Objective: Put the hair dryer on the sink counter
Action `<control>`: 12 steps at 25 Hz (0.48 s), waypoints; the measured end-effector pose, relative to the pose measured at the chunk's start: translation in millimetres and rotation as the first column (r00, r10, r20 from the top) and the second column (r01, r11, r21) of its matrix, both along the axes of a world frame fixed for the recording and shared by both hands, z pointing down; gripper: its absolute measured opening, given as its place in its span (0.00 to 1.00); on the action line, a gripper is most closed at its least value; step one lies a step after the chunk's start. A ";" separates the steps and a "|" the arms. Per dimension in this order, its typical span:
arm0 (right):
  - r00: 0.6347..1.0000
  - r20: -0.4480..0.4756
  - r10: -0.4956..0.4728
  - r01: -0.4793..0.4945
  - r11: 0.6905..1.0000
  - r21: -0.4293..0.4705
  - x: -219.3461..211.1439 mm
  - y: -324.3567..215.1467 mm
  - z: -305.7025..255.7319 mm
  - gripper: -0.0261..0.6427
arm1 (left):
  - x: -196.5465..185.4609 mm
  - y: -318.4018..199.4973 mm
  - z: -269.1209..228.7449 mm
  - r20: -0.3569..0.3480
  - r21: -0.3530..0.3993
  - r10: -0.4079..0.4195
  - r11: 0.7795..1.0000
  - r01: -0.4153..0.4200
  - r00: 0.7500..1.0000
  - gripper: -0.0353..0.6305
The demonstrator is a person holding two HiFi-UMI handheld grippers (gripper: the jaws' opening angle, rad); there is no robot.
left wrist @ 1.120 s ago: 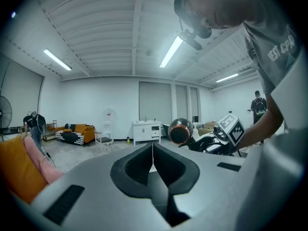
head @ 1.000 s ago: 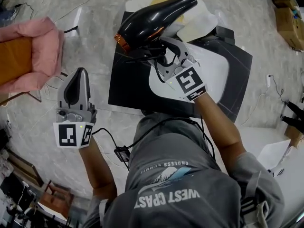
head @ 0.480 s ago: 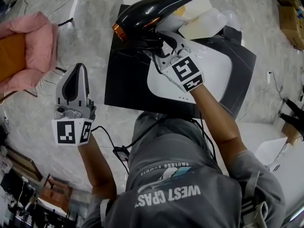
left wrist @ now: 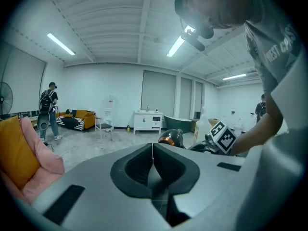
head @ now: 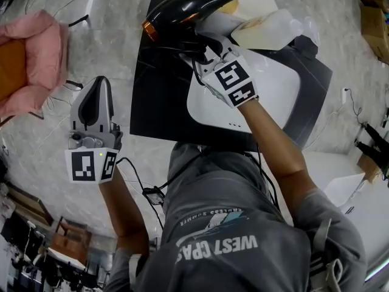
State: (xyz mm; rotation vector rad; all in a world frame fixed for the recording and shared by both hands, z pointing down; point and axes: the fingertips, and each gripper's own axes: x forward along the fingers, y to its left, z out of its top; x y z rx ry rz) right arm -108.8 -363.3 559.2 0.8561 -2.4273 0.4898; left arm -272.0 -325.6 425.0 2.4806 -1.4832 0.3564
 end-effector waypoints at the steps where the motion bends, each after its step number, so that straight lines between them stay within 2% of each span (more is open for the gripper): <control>1: 1.000 -0.004 0.004 -0.004 1.000 -0.009 0.1 -1.6 3.4 0.42 | -0.1 -1.3 1.7 -0.001 -0.003 -0.001 1.000 0.001 1.000 0.08; 12: 0.998 -0.060 0.027 -0.033 0.995 -0.099 -0.2 -19.5 41.2 0.42 | 5.4 -10.8 23.5 -0.013 -0.039 0.000 0.999 0.000 1.000 0.08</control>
